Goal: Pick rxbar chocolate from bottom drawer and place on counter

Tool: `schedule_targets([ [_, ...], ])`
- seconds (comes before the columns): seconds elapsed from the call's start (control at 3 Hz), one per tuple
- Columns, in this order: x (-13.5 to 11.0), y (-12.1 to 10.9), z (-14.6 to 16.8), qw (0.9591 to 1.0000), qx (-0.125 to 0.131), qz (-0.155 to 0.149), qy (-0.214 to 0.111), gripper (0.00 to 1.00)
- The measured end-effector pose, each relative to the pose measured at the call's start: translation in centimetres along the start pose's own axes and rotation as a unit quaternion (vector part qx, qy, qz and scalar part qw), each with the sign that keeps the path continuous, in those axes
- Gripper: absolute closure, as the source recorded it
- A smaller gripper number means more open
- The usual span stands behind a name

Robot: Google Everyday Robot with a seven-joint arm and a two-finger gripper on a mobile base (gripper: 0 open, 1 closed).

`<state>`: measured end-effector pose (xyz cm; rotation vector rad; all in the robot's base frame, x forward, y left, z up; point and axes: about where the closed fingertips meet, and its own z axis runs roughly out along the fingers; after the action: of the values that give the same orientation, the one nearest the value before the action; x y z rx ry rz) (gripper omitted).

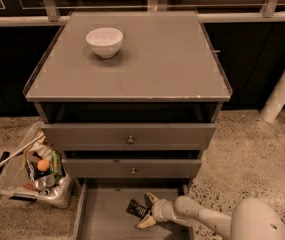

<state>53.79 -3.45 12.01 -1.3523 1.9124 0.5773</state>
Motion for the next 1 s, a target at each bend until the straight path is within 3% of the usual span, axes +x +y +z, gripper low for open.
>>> schedule_targets([
  [0.33, 0.0, 0.0, 0.0, 1.0, 0.0, 0.0, 0.0, 0.29],
  [1.0, 0.0, 0.01, 0.01, 1.0, 0.0, 0.0, 0.0, 0.77],
])
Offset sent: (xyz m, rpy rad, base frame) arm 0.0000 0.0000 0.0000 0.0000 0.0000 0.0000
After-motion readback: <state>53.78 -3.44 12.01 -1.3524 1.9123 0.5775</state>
